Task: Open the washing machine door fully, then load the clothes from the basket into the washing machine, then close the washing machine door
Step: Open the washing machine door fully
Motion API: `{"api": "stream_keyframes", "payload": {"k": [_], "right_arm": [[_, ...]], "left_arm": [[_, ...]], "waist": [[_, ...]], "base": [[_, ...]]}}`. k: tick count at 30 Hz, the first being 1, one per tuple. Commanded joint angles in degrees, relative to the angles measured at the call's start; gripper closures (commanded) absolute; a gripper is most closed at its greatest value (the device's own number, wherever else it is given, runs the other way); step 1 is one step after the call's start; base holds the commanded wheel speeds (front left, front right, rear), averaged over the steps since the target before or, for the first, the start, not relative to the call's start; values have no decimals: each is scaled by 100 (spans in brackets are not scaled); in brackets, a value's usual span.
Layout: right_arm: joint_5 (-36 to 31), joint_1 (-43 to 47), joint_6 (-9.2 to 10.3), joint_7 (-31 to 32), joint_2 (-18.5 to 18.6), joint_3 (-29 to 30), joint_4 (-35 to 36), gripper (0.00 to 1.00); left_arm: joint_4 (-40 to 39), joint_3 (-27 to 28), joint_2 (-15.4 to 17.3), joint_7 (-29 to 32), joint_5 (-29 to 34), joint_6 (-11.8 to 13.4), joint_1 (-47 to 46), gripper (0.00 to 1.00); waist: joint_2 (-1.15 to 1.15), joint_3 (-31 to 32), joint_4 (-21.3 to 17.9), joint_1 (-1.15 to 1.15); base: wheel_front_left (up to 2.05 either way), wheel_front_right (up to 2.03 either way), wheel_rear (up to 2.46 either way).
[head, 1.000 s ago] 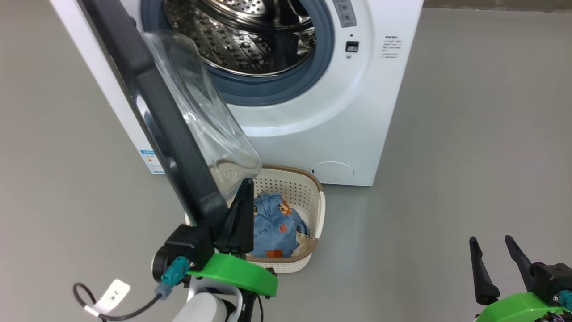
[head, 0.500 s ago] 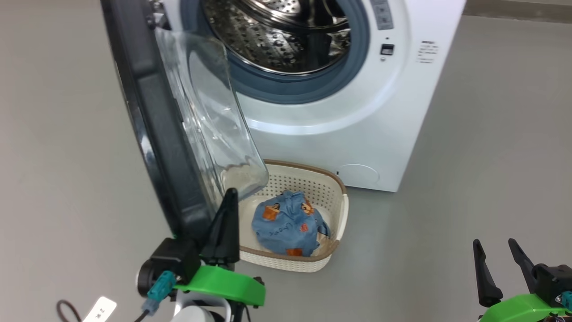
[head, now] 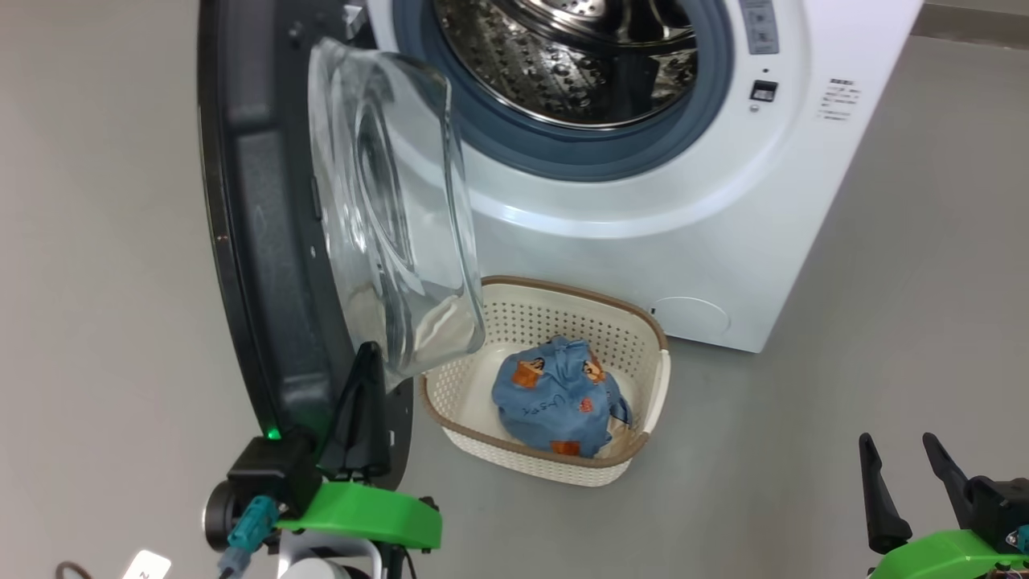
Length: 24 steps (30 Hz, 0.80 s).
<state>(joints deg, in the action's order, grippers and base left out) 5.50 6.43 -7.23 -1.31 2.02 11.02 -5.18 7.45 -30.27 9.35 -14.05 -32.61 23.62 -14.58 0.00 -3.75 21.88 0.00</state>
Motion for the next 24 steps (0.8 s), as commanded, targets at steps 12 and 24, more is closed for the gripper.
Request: {"api": "stream_keyframes", "payload": {"k": [12,24], "right_arm": [[-69,-152,-25,14,86,-88,176,0],[-27,-148,-25,6,86,-111,132,0]], "left_arm": [[-196,568,398,-13,-65,207,131,100],[103,1331,931,-42,-312,327,320,100]], "waist": [[0,-49,309,0],[0,17,174,0]], "base": [[0,0,0],[0,0,0]]}}
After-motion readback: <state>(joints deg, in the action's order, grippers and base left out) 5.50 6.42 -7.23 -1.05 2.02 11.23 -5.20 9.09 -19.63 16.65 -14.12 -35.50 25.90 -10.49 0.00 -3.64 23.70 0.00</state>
